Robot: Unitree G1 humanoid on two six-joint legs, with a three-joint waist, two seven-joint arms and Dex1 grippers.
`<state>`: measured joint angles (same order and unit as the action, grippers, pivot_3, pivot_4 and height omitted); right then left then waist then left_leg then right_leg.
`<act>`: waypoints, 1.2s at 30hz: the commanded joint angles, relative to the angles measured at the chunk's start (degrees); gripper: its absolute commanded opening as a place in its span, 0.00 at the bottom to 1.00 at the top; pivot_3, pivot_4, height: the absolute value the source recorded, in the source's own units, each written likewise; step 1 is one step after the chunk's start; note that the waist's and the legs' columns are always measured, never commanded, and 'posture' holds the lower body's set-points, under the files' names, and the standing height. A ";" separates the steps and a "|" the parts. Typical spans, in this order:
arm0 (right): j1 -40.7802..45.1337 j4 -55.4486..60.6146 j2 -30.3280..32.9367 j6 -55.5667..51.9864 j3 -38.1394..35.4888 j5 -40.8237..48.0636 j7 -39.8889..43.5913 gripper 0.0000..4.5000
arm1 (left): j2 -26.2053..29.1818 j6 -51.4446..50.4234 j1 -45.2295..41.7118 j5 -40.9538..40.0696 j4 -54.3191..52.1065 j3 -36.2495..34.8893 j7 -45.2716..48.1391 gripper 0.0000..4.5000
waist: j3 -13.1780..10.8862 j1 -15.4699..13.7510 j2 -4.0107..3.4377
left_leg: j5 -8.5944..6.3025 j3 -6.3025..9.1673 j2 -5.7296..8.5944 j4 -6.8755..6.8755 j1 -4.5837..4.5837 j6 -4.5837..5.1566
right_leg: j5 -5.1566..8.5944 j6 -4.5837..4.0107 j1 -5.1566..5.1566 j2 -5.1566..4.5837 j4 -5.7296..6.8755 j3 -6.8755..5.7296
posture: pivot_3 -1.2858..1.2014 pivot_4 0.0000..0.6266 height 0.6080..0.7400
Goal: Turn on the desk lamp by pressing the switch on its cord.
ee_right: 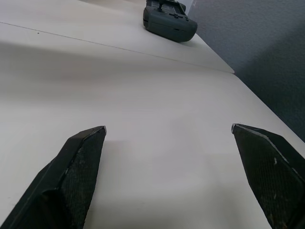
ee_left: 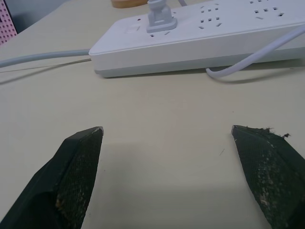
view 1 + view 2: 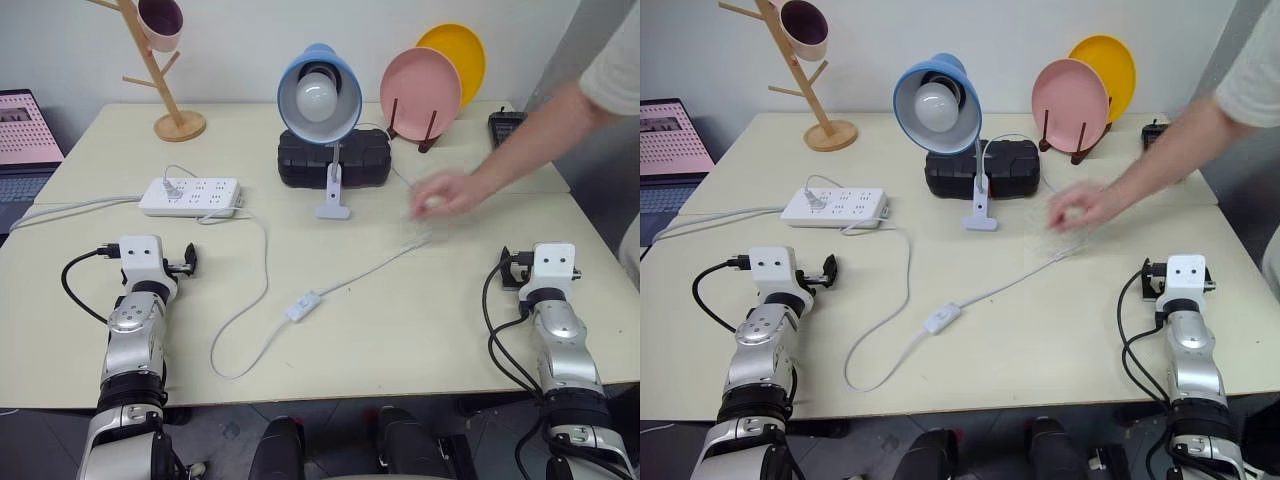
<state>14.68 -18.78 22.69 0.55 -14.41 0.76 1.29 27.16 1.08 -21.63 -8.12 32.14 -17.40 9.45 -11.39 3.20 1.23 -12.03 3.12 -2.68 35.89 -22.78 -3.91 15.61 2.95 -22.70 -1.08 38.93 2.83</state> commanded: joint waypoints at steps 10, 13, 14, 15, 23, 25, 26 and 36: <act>2.88 -0.92 2.30 1.22 0.27 -0.57 1.73 0.98 | 1.14 0.71 0.92 0.19 -0.29 -1.40 -0.88 1.00 | 0.00 -0.01 0.00 | 0.00 0.00 0.00 0.00 0.00 0.00 | 0.00 0.00 0.00 0.00 -0.01 0.00 | 0.52 0.24 1.00; 3.52 -1.86 2.39 1.56 0.47 -0.63 1.94 0.98 | 0.89 0.60 1.86 0.08 -1.30 -1.52 -1.06 1.00 | 0.00 0.01 0.00 | 0.00 0.00 0.00 -0.02 -0.01 0.00 | 0.00 0.00 -0.01 0.00 -0.03 0.00 | 0.52 0.24 1.00; 3.69 -2.01 2.29 1.65 0.62 -0.66 1.96 0.98 | 0.83 0.44 2.33 -0.06 -1.86 -1.60 -0.99 1.00 | 0.00 0.04 0.00 | 0.00 -0.01 0.00 -0.03 -0.01 0.00 | 0.00 0.00 -0.01 0.00 -0.04 0.01 | 0.52 0.24 1.00; 3.81 -2.17 2.18 1.77 0.77 -0.72 1.96 0.98 | 0.82 0.28 2.71 -0.15 -2.33 -1.68 -0.91 1.00 | 0.00 0.05 0.00 | 0.00 -0.02 0.00 -0.04 -0.01 0.00 | 0.00 0.00 -0.01 0.00 -0.04 0.02 | 0.52 0.24 1.00; 5.05 -3.89 1.45 2.47 1.36 -0.93 1.58 0.98 | 1.79 -0.72 3.46 -0.28 -3.49 -2.58 -0.83 1.00 | 0.00 0.07 0.00 | 0.00 -0.04 0.00 -0.06 0.01 0.00 | 0.00 0.00 -0.02 0.00 -0.04 0.04 | 0.52 0.24 1.00; 4.90 -4.07 1.24 2.73 1.50 -0.80 1.48 0.98 | 1.87 -0.89 3.66 -0.47 -3.51 -2.66 -0.57 1.00 | 0.00 0.07 0.00 | 0.00 -0.03 0.00 -0.06 0.01 0.00 | 0.00 0.00 -0.02 0.00 -0.04 0.03 | 0.52 0.24 1.00; 4.78 -4.11 1.13 2.85 1.57 -0.76 1.42 0.98 | 1.88 -0.98 3.79 -0.61 -3.57 -2.70 -0.43 1.00 | 0.00 0.07 0.00 | 0.00 -0.03 0.00 -0.07 0.01 0.00 | 0.00 0.00 -0.03 0.00 -0.04 0.03 | 0.52 0.24 1.00; 5.87 -11.16 -0.80 6.59 2.39 -1.07 0.06 0.98 | 0.17 -1.89 4.68 -0.92 -5.70 -1.48 -0.64 1.00 | 0.07 0.07 0.12 | 0.00 -0.04 0.00 -0.06 0.02 0.00 | 0.00 0.00 0.00 0.00 -0.06 0.04 | 0.52 0.24 1.00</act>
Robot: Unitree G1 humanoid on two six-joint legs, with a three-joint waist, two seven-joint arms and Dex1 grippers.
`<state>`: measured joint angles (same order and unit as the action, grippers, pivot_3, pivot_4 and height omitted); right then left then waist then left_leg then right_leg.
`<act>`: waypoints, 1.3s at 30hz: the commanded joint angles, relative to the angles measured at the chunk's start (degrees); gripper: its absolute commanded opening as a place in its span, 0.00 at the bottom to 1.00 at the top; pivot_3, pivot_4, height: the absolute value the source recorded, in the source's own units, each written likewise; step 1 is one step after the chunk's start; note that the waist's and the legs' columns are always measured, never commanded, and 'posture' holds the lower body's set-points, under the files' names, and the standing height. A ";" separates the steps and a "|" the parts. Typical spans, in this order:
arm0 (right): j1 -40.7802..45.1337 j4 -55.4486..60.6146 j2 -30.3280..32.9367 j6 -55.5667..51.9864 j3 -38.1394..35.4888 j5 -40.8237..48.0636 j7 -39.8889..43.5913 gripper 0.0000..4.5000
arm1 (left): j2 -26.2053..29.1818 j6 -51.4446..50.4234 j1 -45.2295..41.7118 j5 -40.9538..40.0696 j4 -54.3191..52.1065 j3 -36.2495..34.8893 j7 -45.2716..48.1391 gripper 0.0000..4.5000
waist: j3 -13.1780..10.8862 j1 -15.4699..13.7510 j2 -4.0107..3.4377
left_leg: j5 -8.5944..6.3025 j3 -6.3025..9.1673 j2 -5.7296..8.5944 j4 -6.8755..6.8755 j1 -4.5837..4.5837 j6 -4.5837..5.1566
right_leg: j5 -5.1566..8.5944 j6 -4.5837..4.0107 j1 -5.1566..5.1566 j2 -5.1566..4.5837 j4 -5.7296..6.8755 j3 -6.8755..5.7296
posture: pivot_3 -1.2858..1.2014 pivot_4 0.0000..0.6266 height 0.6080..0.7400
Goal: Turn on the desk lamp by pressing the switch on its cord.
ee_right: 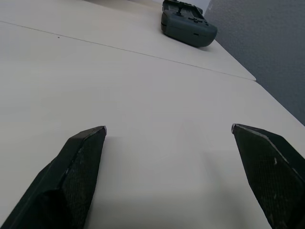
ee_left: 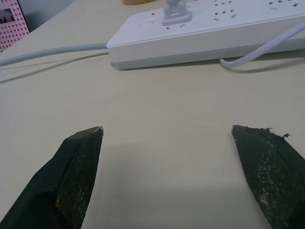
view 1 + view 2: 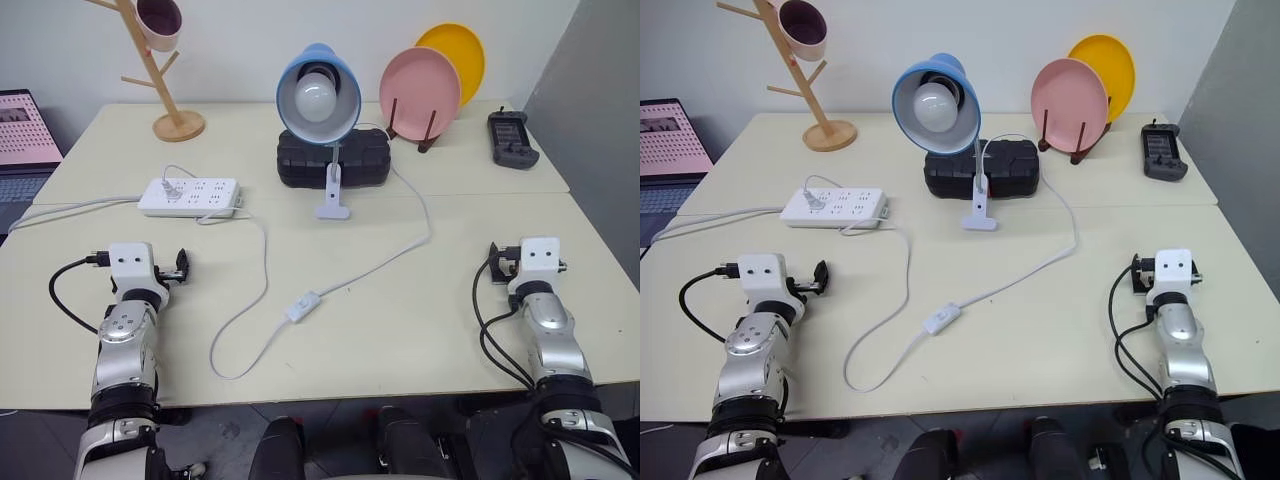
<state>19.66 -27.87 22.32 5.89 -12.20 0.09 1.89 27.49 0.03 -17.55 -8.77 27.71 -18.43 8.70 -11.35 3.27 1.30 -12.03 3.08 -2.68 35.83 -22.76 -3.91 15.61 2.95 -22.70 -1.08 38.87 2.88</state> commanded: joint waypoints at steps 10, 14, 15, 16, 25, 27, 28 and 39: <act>1.71 4.17 3.00 0.64 3.48 -0.92 7.20 0.98 | 4.58 -16.72 8.49 -8.08 -29.22 -1.02 8.98 1.00 | 0.07 0.13 0.24 | 0.00 -0.02 -0.03 -0.07 -0.12 0.00 | 0.01 -0.03 -0.20 0.01 0.01 0.03 | 0.52 0.24 1.00; 3.68 4.98 4.76 -0.78 3.72 0.11 11.03 0.98 | 9.12 -32.54 22.80 -23.60 -59.85 1.93 17.04 1.00 | 0.05 0.04 0.24 | -0.03 -0.30 -0.03 -0.21 -0.28 -0.05 | -0.06 -0.16 -0.49 -0.03 -0.02 0.39 | 0.52 0.24 1.00; 4.00 4.74 4.80 -0.95 3.69 0.20 11.29 0.98 | 9.76 -34.58 24.46 -25.05 -62.91 1.99 17.21 1.00 | 0.05 0.01 0.25 | -0.04 -0.41 0.02 -0.26 -0.25 -0.06 | -0.07 -0.17 -0.49 -0.06 -0.02 0.52 | 0.52 0.24 1.00; 4.27 4.49 4.74 -0.95 3.78 0.16 11.57 0.98 | 10.52 -36.40 26.44 -27.19 -65.81 2.26 18.19 1.00 | 0.04 -0.01 0.25 | -0.06 -0.50 0.02 -0.26 -0.22 -0.09 | -0.06 -0.16 -0.50 -0.06 -0.05 0.61 | 0.52 0.24 1.00; 3.10 8.11 2.03 -2.22 4.62 -0.64 11.25 0.98 | 12.26 -36.17 31.46 -25.68 -67.24 11.03 24.84 1.00 | 0.04 -0.02 0.24 | -0.06 -0.63 0.02 -0.04 -0.09 -0.07 | 0.24 -0.32 -0.50 0.04 0.02 0.82 | 0.52 0.24 1.00; 1.00 11.62 1.76 -3.60 4.28 -0.37 11.13 0.98 | 11.11 -33.43 29.84 -22.09 -63.58 15.07 25.43 1.00 | 0.04 -0.13 0.24 | -0.06 -0.71 0.05 -0.04 -0.11 -0.07 | 0.24 -0.31 -0.50 0.02 0.01 0.90 | 0.52 0.24 1.00; 0.20 12.89 1.78 -4.33 3.98 -0.25 11.01 0.98 | 10.55 -32.12 28.56 -20.54 -61.65 16.68 25.70 1.00 | 0.04 -0.17 0.24 | -0.06 -0.74 0.06 -0.06 -0.12 -0.07 | 0.24 -0.31 -0.51 0.02 -0.02 0.93 | 0.52 0.24 1.00; -4.52 21.38 2.79 -9.71 1.84 -0.22 10.71 0.98 | 7.07 -23.78 24.03 -11.57 -49.40 21.82 27.62 1.00 | 0.03 -0.08 0.26 | -0.06 -0.80 0.04 -0.08 -0.14 -0.07 | 0.23 -0.29 -0.56 0.03 -0.02 0.98 | 0.52 0.24 1.00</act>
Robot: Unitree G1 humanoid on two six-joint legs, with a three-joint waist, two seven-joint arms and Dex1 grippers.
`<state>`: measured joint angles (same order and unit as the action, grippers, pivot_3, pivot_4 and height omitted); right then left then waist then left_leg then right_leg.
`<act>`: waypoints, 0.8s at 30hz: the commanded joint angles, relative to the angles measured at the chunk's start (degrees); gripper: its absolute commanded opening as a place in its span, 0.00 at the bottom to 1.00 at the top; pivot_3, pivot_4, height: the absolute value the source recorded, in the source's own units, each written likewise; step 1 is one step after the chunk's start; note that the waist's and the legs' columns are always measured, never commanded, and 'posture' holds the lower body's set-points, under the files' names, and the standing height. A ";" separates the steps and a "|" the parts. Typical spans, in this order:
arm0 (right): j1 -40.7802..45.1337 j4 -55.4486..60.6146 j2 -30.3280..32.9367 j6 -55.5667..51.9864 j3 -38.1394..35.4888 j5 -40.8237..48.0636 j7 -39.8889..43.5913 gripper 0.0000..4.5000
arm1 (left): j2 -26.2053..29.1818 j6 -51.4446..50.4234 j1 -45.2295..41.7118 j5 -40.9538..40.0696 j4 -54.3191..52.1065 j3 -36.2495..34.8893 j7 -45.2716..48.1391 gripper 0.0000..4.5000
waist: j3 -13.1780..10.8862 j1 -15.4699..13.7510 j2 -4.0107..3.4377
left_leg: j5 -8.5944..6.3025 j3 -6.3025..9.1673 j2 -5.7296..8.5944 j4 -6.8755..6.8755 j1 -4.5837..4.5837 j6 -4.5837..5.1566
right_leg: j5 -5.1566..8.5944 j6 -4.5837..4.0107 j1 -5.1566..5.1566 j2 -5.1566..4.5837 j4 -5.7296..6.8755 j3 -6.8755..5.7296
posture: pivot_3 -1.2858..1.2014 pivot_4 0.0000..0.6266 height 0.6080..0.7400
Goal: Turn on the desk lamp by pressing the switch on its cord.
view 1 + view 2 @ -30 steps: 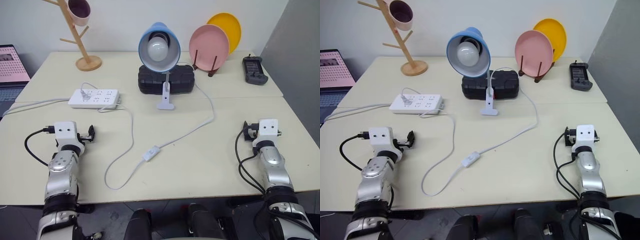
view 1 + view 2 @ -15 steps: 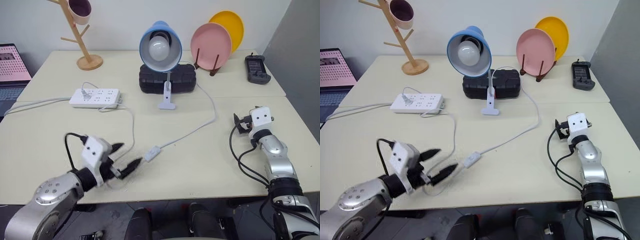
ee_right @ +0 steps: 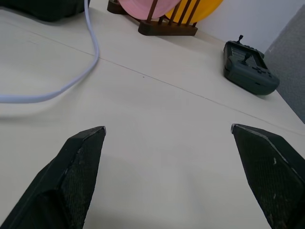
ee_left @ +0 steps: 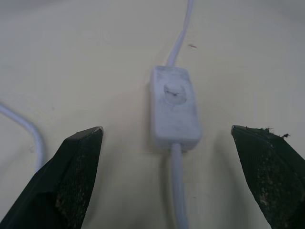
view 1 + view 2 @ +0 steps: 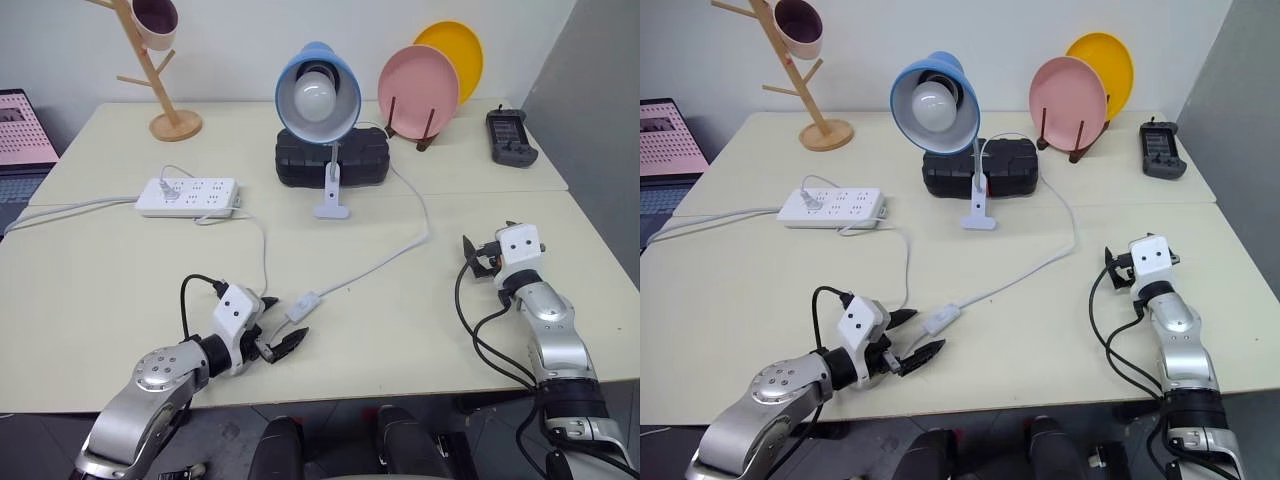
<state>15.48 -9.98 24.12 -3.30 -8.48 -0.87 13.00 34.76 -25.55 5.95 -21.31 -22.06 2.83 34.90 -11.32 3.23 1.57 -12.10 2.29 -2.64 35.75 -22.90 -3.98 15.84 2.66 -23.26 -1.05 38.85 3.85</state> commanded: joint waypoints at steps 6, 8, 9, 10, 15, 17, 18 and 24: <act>-0.86 4.86 0.85 -1.53 -2.17 0.64 -0.43 0.99 | -1.09 2.41 0.38 0.11 0.33 -0.14 2.68 0.96 | 0.00 -0.03 0.00 | 0.00 -0.04 0.00 0.00 0.01 0.00 | 0.00 0.01 0.00 -0.01 0.00 0.05 | 0.52 0.24 1.00; -1.04 5.37 0.61 -1.79 -1.98 0.57 -0.42 1.00 | -2.01 2.52 -0.79 0.19 1.05 0.02 2.59 0.90 | 0.00 -0.04 0.00 | 0.00 -0.04 0.00 0.01 0.01 0.00 | 0.00 0.01 0.00 -0.01 0.00 0.05 | 0.52 0.24 1.00; -1.11 5.65 0.53 -1.95 -1.89 0.62 -0.33 1.00 | -2.30 2.58 -1.16 0.51 1.30 0.27 2.66 0.85 | 0.00 -0.04 0.00 | 0.00 -0.04 0.01 0.02 0.00 0.00 | -0.01 0.02 0.00 -0.01 0.00 0.05 | 0.52 0.24 1.00; -1.19 6.03 0.51 -2.14 -1.80 0.77 -0.07 1.00 | -2.55 2.64 -1.32 0.80 1.49 0.47 2.74 0.81 | 0.00 -0.05 0.00 | 0.00 -0.04 0.00 0.02 0.00 0.00 | -0.01 0.03 0.00 0.00 0.00 0.05 | 0.52 0.24 1.00; -2.84 15.89 3.86 -12.89 -3.00 14.29 13.67 1.00 | -2.90 2.48 -1.24 1.22 1.21 0.76 3.10 0.59 | 0.00 -0.03 0.00 | 0.00 -0.04 0.00 0.00 0.00 0.00 | -0.03 0.05 0.00 0.00 0.00 0.06 | 0.52 0.24 1.00; -4.81 23.25 11.59 -22.02 -2.88 22.99 25.69 1.00 | -2.77 2.30 -1.23 1.02 1.19 0.44 3.32 0.50 | -0.06 -0.09 -0.09 | 0.00 -0.04 0.02 -0.03 -0.03 0.01 | -0.15 0.28 -0.01 -0.01 -0.02 0.07 | 0.52 0.24 1.00; -5.42 26.47 16.07 -27.92 -3.58 28.11 30.61 1.00 | -2.72 2.29 -1.28 1.02 1.31 0.34 3.47 0.44 | -0.06 -0.16 -0.09 | -0.01 -0.05 0.02 -0.01 -0.03 0.02 | -0.15 0.29 -0.01 -0.01 -0.02 0.08 | 0.52 0.24 1.00; -4.63 39.89 32.63 -51.03 -5.81 54.93 44.33 1.00 | -2.82 2.25 -2.23 1.09 2.49 0.13 4.24 0.23 | 0.06 -0.50 0.34 | -0.04 0.06 -0.09 0.00 0.00 0.06 | 0.00 0.04 0.04 0.06 -0.13 -0.06 | 0.52 0.24 1.00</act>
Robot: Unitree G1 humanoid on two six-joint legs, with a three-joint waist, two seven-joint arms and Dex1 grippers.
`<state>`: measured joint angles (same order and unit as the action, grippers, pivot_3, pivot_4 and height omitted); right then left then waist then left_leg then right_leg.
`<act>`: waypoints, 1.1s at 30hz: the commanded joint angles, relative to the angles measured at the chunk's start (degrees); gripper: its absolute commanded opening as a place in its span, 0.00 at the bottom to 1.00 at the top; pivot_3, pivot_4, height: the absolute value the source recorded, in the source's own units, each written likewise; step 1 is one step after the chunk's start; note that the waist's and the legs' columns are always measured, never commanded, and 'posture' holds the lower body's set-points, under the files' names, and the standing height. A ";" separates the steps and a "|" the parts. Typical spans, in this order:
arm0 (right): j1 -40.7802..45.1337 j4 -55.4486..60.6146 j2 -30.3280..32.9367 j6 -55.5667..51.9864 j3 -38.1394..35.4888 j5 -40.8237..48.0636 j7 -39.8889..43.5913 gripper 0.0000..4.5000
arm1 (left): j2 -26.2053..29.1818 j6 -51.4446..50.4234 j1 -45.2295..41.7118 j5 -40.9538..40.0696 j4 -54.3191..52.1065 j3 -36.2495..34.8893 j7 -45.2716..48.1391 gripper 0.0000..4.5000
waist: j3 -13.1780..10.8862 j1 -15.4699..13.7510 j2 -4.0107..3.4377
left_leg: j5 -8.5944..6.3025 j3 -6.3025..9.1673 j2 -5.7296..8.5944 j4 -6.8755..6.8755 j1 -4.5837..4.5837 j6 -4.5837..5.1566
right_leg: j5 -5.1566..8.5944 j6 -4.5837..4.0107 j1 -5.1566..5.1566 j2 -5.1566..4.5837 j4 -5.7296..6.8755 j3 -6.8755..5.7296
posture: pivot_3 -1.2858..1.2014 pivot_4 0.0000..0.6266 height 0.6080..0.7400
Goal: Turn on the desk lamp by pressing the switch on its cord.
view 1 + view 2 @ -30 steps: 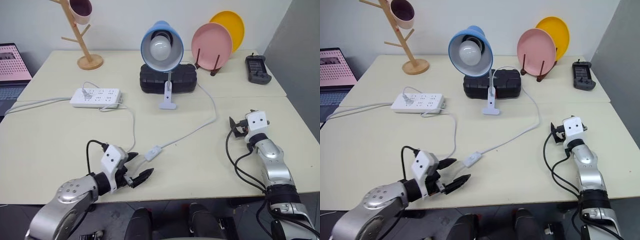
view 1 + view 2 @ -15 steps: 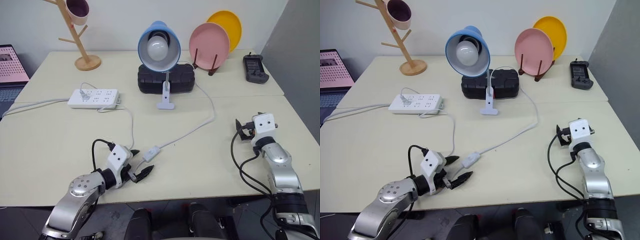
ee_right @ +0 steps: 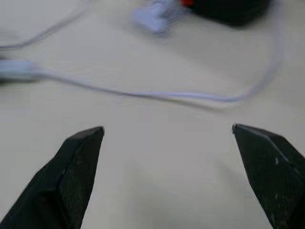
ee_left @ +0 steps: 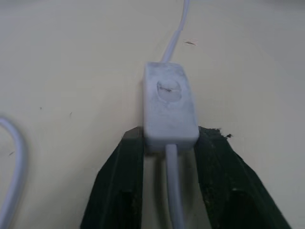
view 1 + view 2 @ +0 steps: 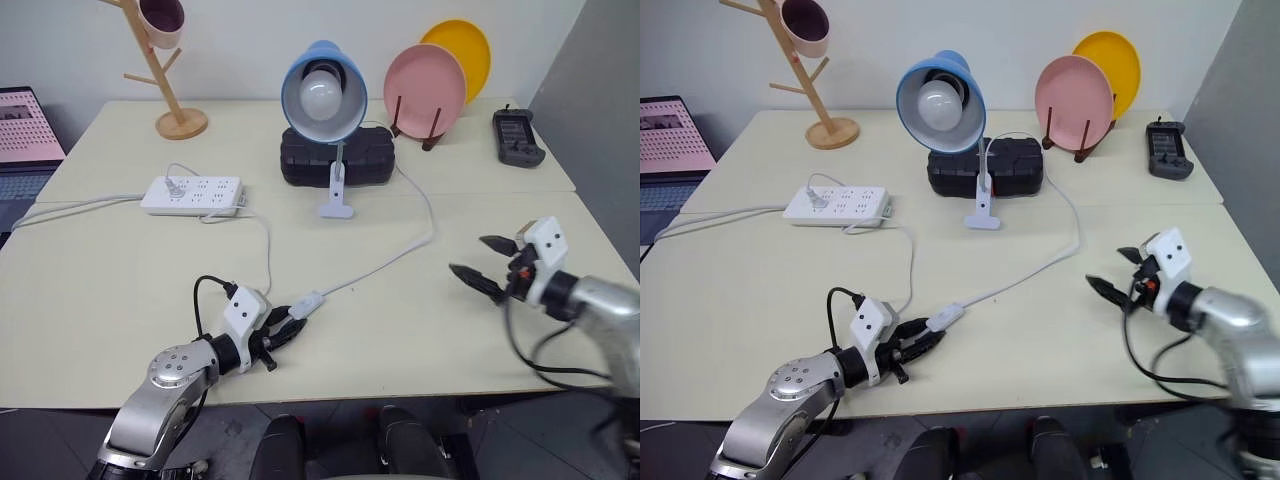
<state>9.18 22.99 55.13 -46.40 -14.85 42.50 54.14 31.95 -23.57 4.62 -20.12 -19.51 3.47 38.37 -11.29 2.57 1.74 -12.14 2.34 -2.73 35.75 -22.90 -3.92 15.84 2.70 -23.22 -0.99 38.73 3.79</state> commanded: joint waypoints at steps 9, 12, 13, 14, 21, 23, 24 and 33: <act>0.04 12.75 -2.42 -4.41 5.59 7.84 -2.57 1.00 | -0.49 -1.20 -2.39 -0.46 -0.87 -0.47 0.56 0.23 | 0.02 -0.25 0.30 | -0.03 -0.03 0.09 0.06 -0.20 -0.05 | -0.05 0.08 -0.02 -0.06 -0.30 0.05 | 0.52 0.24 1.00; -0.45 11.75 -2.97 -3.30 5.40 6.31 -3.74 1.00 | -0.92 -2.15 -4.18 -1.50 -1.16 -0.84 0.76 0.23 | 0.02 -0.42 0.29 | -0.04 -0.01 0.07 0.00 -0.32 -0.06 | -0.16 0.24 -0.02 -0.05 -0.61 0.01 | 0.52 0.24 1.00; -0.71 11.63 -3.11 -3.07 5.39 6.05 -4.11 1.00 | -1.12 -2.50 -4.77 -1.91 -1.24 -1.03 0.80 0.23 | 0.02 -0.59 0.30 | -0.04 -0.01 0.07 0.01 -0.36 -0.06 | -0.17 0.25 -0.02 -0.04 -0.64 0.01 | 0.52 0.24 1.00; -1.14 11.57 -3.72 -2.95 5.35 5.67 -5.28 1.00 | -1.38 -2.94 -5.62 -2.30 -1.32 -1.25 0.79 0.23 | 0.02 -0.70 0.30 | -0.04 -0.01 0.07 0.02 -0.39 -0.06 | -0.18 0.27 -0.03 -0.04 -0.68 0.00 | 0.52 0.24 1.00; -1.15 12.41 -17.25 -13.39 2.58 18.64 -27.84 1.00 | -3.71 -8.24 -14.09 -8.61 -4.29 -1.90 1.16 0.23 | 0.02 -0.82 0.31 | -0.04 0.05 0.09 0.08 -0.52 -0.06 | -0.42 0.67 -0.04 -0.04 -0.72 -0.01 | 0.52 0.24 1.00; 0.67 11.07 -21.10 -16.06 1.98 24.23 -35.97 1.00 | -4.72 -9.24 -17.20 -10.40 -4.74 -1.62 1.47 0.23 | 0.02 -0.71 0.30 | -0.04 0.09 0.08 0.14 -0.55 -0.06 | -0.46 0.69 -0.06 -0.02 -0.71 -0.03 | 0.52 0.24 1.00; 1.54 10.28 -22.87 -16.84 1.70 27.13 -40.26 1.00 | -5.05 -8.98 -18.64 -10.57 -4.80 -1.17 1.90 0.23 | 0.02 -0.71 0.30 | -0.04 0.09 0.07 0.17 -0.55 -0.06 | -0.52 0.70 -0.06 0.01 -0.70 -0.02 | 0.52 0.24 1.00; 5.56 4.08 -31.61 -6.82 5.74 57.88 -73.96 1.00 | -6.86 4.89 -24.76 -0.37 3.76 7.22 6.96 0.23 | 0.02 -0.64 0.29 | -0.04 0.07 0.09 0.18 -0.60 -0.04 | -0.58 0.72 -0.05 0.01 -0.76 0.06 | 0.52 0.24 1.00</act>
<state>13.09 26.67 24.39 -57.19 -9.60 94.82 -14.88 25.99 -21.74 -18.88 -21.88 -16.04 9.60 44.60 -11.27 1.92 2.03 -12.18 2.41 -2.65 35.93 -23.52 -3.96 15.27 3.42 -23.29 -0.96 37.97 3.84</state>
